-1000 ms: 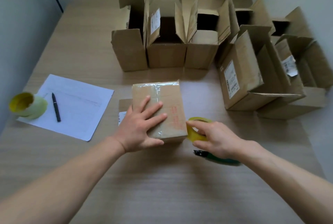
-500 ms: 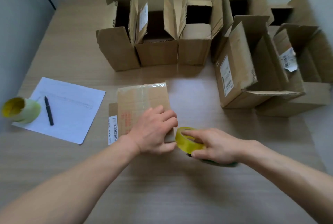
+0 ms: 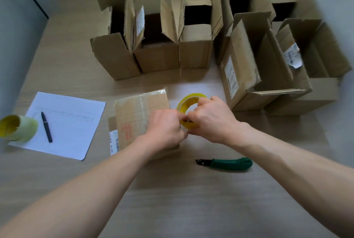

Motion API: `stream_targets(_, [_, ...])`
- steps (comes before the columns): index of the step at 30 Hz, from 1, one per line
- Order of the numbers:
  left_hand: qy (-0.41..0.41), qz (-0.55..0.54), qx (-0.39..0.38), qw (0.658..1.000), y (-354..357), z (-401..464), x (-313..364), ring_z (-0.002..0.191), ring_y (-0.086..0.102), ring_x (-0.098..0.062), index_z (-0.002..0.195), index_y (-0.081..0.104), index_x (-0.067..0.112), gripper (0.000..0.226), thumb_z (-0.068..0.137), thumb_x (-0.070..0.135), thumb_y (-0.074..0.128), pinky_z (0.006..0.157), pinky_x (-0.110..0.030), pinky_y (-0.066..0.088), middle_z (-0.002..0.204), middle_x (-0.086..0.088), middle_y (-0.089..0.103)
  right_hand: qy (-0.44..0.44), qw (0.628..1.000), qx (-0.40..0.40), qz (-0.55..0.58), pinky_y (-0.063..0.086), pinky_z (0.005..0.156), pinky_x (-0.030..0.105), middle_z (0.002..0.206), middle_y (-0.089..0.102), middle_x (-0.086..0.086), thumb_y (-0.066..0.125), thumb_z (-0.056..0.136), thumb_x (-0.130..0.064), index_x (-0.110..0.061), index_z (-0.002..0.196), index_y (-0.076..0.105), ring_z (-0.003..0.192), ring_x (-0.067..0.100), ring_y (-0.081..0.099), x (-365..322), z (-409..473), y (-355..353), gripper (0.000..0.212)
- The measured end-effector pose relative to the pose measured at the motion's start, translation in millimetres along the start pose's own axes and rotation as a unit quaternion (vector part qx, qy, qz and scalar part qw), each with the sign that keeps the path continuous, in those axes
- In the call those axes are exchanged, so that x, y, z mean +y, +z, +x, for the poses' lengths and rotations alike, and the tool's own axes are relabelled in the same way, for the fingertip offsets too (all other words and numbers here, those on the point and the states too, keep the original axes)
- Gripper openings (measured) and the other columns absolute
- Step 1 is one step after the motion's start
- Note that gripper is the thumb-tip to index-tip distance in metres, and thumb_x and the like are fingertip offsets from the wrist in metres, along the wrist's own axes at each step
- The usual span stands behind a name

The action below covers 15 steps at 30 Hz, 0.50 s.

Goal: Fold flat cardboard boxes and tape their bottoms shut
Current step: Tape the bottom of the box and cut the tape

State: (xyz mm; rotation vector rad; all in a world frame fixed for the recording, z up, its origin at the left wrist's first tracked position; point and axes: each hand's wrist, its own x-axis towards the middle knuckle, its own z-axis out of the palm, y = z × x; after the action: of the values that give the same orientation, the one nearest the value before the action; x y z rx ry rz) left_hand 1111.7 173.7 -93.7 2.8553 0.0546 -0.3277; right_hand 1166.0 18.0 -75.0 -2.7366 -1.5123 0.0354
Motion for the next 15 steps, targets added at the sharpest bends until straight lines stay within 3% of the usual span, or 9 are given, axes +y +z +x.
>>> stream_targets(3, [-0.012, -0.016, 0.012, 1.0, 0.4, 2.3, -2.3, 0.096, 0.065, -0.022, 0.103, 0.071, 0.043, 0.029, 0.074, 0.038, 0.066, 0.07, -0.027, 0.042, 0.095, 0.009, 0.073, 0.024, 0.986, 0.1, 0.129, 0.046, 0.078, 0.037, 0.106, 0.067, 0.004, 0.069, 0.081, -0.047, -0.018, 0.103, 0.069, 0.103, 0.027, 0.055, 3.4, -24.9, 8.4, 0.036])
stream_targets(5, [-0.015, -0.021, 0.015, 1.0, 0.9, 2.7, -3.4, 0.099, 0.064, -0.019, 0.104, 0.071, 0.042, 0.03, 0.075, 0.035, 0.069, 0.074, -0.026, 0.043, 0.098, 0.012, 0.073, 0.095, 0.958, 0.185, 0.198, 0.046, 0.087, 0.036, 0.117, 0.06, 0.004, 0.074, 0.072, -0.037, -0.015, 0.106, 0.065, 0.107, 0.026, 0.054, 2.0, -61.7, 23.2, 0.041])
stream_targets(6, [-0.018, -0.028, 0.015, 0.999, 1.4, 2.5, -3.7, 0.099, 0.064, -0.018, 0.104, 0.072, 0.042, 0.031, 0.074, 0.034, 0.07, 0.075, -0.027, 0.044, 0.097, 0.013, 0.073, 0.132, 0.949, 0.191, 0.213, 0.046, 0.085, 0.037, 0.116, 0.058, 0.003, 0.074, 0.067, -0.033, -0.016, 0.106, 0.063, 0.105, 0.027, 0.055, -1.9, -84.9, 34.8, 0.043])
stream_targets(7, [-0.021, -0.035, 0.015, 0.999, 1.6, 2.1, -3.9, 0.099, 0.064, -0.018, 0.103, 0.072, 0.041, 0.031, 0.073, 0.034, 0.071, 0.076, -0.027, 0.045, 0.096, 0.013, 0.073, 0.16, 0.952, 0.159, 0.206, 0.046, 0.081, 0.037, 0.113, 0.056, 0.001, 0.072, 0.063, -0.032, -0.018, 0.106, 0.061, 0.101, 0.027, 0.056, -7.9, -108.8, 48.6, 0.046])
stream_targets(10, [-0.017, -0.045, 0.019, 0.999, 1.5, 1.3, -4.3, 0.094, 0.064, -0.018, 0.101, 0.072, 0.041, 0.029, 0.073, 0.038, 0.072, 0.071, -0.027, 0.043, 0.088, 0.013, 0.071, 0.215, 0.965, -0.041, 0.147, 0.045, 0.073, 0.037, 0.101, 0.056, 0.0, 0.071, 0.061, -0.031, -0.024, 0.108, 0.06, 0.092, 0.029, 0.058, -28.0, -164.9, 89.0, 0.049])
stream_targets(11, [-0.015, -0.048, 0.022, 0.998, 1.2, 1.2, -4.4, 0.092, 0.064, -0.017, 0.1, 0.072, 0.041, 0.027, 0.073, 0.039, 0.072, 0.068, -0.026, 0.039, 0.081, 0.014, 0.069, 0.235, 0.96, -0.066, 0.141, 0.045, 0.071, 0.038, 0.098, 0.058, 0.001, 0.071, 0.063, -0.027, -0.023, 0.108, 0.062, 0.088, 0.03, 0.059, -32.0, -172.7, 97.7, 0.045])
stream_targets(15, [-0.01, -0.064, 0.011, 0.998, -2.3, 0.0, -3.2, 0.084, 0.063, -0.015, 0.094, 0.072, 0.04, 0.022, 0.072, 0.041, 0.074, 0.065, -0.025, 0.035, 0.067, 0.016, 0.059, 0.301, 0.926, 0.014, 0.226, 0.047, 0.067, 0.036, 0.093, 0.062, 0.003, 0.051, 0.081, -0.03, -0.016, 0.111, 0.064, 0.082, 0.027, 0.06, -49.0, -173.0, 102.5, 0.036])
